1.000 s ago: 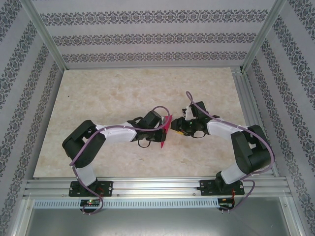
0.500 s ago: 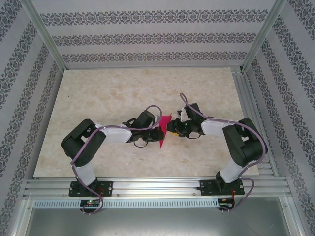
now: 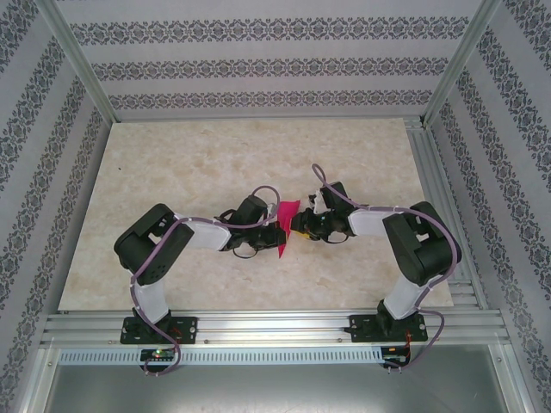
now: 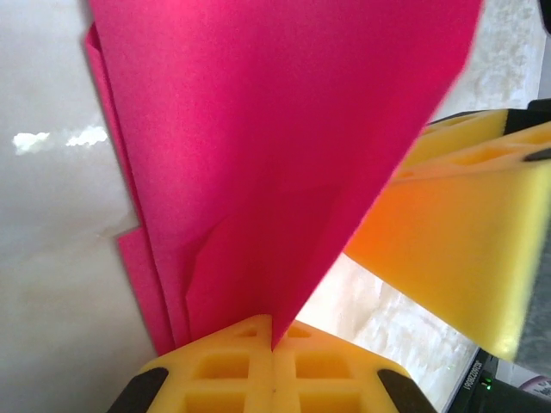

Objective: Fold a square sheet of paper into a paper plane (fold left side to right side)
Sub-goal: Fold the wing for the fifth time at the center of the table.

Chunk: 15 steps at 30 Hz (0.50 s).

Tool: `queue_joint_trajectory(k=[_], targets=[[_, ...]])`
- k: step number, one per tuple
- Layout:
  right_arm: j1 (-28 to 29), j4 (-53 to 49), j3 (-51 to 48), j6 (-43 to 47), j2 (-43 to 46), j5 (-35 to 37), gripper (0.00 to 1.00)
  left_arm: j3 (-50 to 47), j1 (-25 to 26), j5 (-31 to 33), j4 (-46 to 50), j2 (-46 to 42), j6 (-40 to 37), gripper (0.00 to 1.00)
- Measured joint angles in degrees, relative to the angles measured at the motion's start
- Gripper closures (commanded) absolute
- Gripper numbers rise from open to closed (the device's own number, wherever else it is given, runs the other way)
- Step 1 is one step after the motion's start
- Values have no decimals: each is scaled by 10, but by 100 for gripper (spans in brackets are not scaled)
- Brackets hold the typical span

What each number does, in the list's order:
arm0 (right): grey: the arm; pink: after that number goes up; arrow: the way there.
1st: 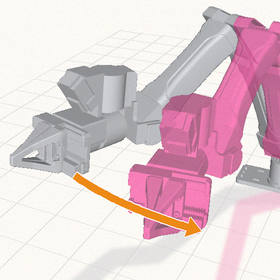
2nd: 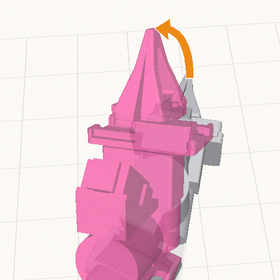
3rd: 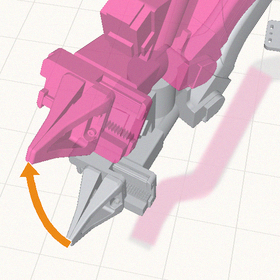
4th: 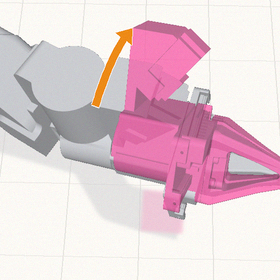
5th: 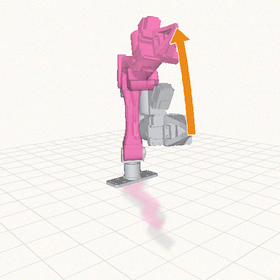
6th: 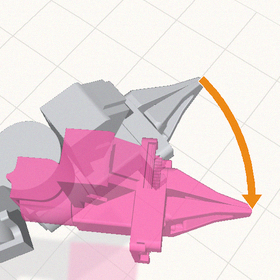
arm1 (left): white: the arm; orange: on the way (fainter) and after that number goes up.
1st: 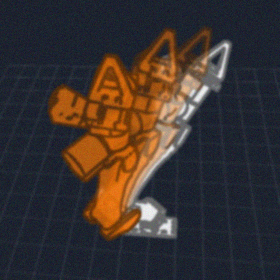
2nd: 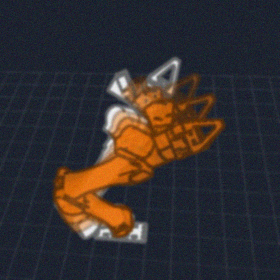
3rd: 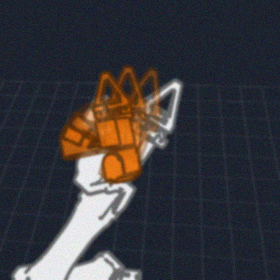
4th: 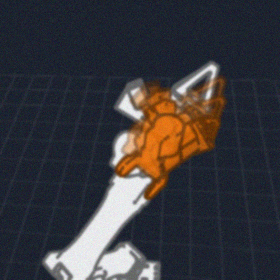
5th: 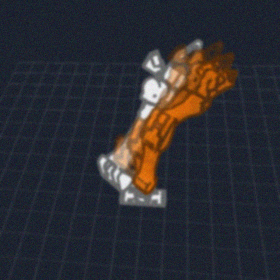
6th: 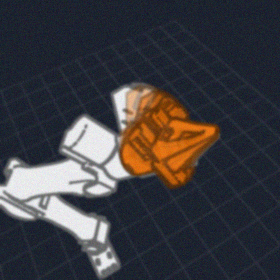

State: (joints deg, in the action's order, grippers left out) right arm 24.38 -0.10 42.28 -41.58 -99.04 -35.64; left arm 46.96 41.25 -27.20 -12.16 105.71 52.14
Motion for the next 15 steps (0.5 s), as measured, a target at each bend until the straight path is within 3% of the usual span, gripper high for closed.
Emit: queue_joint_trajectory(k=[15], targets=[[5,15,18,-13,-13,0,70,-3,0,-4,-18,0,12,100]])
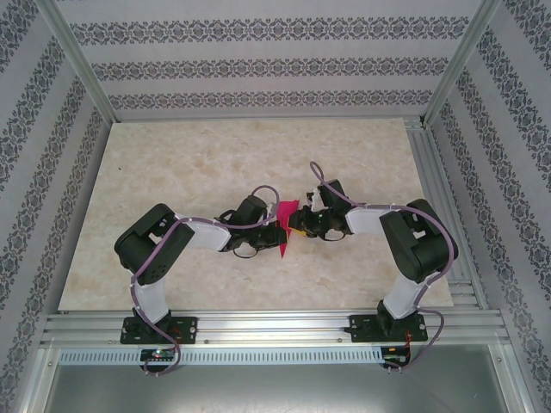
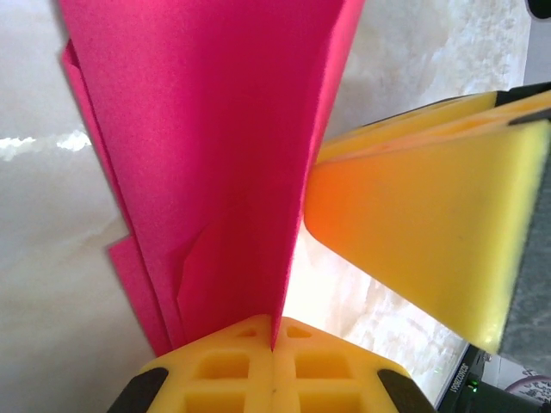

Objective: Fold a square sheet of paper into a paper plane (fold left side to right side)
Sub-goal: Fold the wing for the fifth time at the center of the table.

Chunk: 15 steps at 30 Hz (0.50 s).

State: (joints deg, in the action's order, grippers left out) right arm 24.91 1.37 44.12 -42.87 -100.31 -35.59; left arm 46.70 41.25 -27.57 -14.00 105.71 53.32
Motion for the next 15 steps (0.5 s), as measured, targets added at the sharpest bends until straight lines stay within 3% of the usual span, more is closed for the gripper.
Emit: queue_joint_trajectory(k=[2,5,15], targets=[[2,2,4,-4,-7,0,71,0,0,-1,-1,0,2,99],[5,4,8,-7,-17,0,71,0,0,-1,-1,0,3,89],[5,4,12,-10,-22,1,72,-2,-6,-2,14,-14,3,70]])
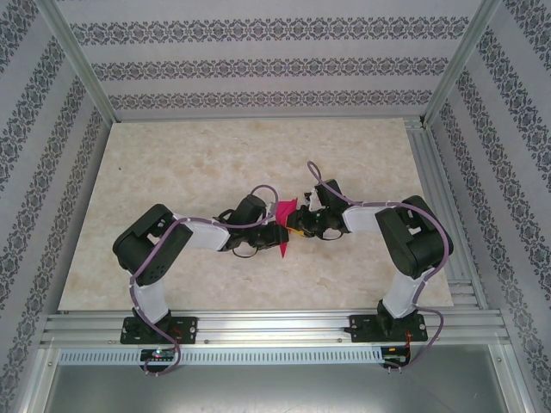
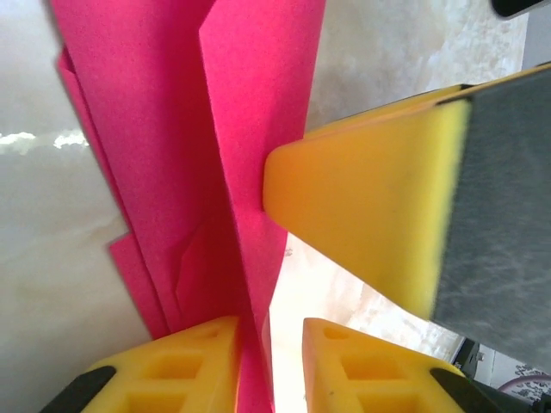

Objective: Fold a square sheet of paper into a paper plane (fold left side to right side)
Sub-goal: Fold the wing for the fifth time at the center of the table.

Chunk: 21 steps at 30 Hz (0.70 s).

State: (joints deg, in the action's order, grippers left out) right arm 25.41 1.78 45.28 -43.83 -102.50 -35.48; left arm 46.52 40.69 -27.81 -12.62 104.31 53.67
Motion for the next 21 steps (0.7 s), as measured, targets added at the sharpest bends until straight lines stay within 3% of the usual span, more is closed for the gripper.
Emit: queue_joint_trajectory(k=[10,21], targets=[[0,0,0,0,0,0,72,-1,-56,-2,68,-104,-22,68],[0,-2,1,0,0,0,71,74,-80,-20,110,-19,-42,70]])
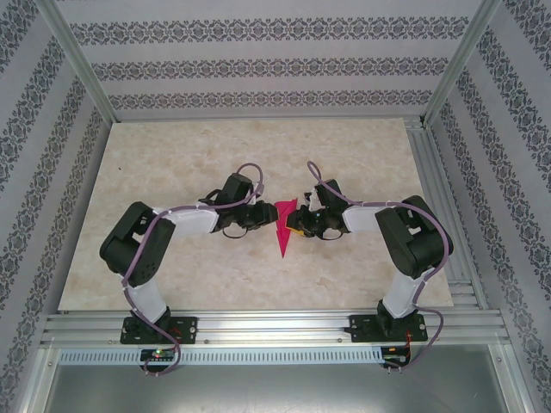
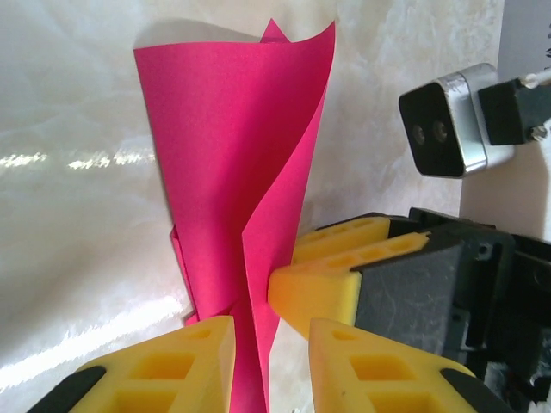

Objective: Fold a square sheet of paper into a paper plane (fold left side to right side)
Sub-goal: Fold the wing for the fifth time at the center of the table.

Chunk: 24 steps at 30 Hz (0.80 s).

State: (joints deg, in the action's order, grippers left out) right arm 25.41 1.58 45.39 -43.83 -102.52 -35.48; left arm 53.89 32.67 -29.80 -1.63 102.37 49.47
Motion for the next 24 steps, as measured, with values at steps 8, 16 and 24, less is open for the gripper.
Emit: queue_joint_trajectory(k=[8,16,24], targets=[[1,-3,7,0,-5,-1,71,28,0,-17,0,48,0,71],[1,-10,12,2,-7,-2,71,45,0,-26,-4,82,0,71],[1,-17,16,3,-9,-2,70,49,0,-31,-17,95,1,74]])
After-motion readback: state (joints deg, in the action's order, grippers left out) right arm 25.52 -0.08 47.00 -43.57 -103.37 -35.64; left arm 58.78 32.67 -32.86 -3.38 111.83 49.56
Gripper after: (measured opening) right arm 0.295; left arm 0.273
